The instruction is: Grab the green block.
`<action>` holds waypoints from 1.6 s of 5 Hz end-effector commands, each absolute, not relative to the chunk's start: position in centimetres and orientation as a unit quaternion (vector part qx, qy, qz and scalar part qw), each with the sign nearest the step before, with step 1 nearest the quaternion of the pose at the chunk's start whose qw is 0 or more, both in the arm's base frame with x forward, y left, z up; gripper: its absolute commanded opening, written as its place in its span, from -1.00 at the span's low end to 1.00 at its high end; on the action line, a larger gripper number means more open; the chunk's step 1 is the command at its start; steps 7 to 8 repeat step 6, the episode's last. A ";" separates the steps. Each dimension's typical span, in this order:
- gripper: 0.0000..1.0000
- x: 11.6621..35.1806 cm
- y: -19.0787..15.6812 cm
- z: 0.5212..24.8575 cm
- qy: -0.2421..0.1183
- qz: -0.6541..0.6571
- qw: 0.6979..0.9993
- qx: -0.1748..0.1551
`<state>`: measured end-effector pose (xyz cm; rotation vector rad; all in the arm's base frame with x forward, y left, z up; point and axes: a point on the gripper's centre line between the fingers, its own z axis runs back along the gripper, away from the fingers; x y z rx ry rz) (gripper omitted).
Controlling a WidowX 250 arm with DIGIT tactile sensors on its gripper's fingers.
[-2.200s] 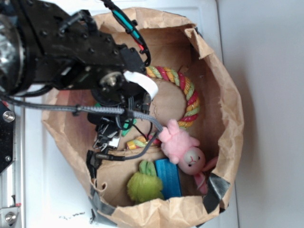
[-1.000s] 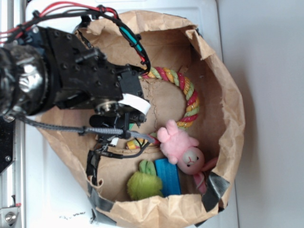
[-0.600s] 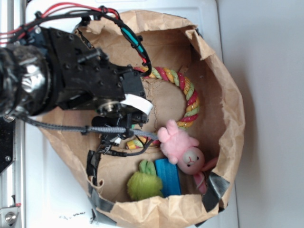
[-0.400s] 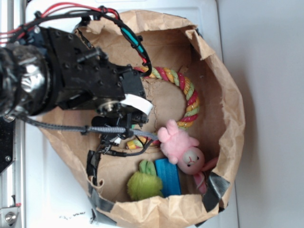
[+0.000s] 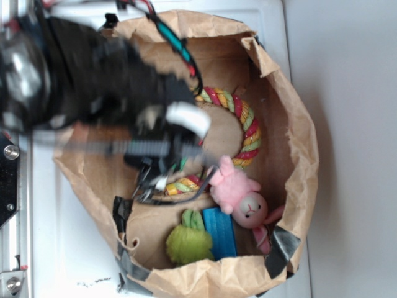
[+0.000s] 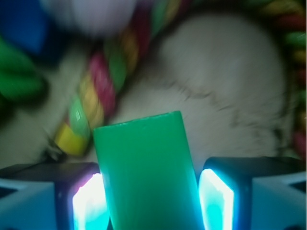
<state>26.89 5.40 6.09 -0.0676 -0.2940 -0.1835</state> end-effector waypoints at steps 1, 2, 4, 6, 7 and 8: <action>-1.00 28.1 7.0 13.1 -0.164 -0.038 0.985 -0.028; -1.00 28.2 6.0 14.8 -0.168 -0.043 0.984 -0.041; -1.00 28.1 3.1 16.6 -0.166 -0.038 0.985 0.013; -1.00 28.8 1.9 16.5 -0.160 -0.039 0.986 0.039; -1.00 28.8 1.9 16.5 -0.160 -0.039 0.986 0.039; -1.00 28.8 1.9 16.5 -0.160 -0.039 0.986 0.039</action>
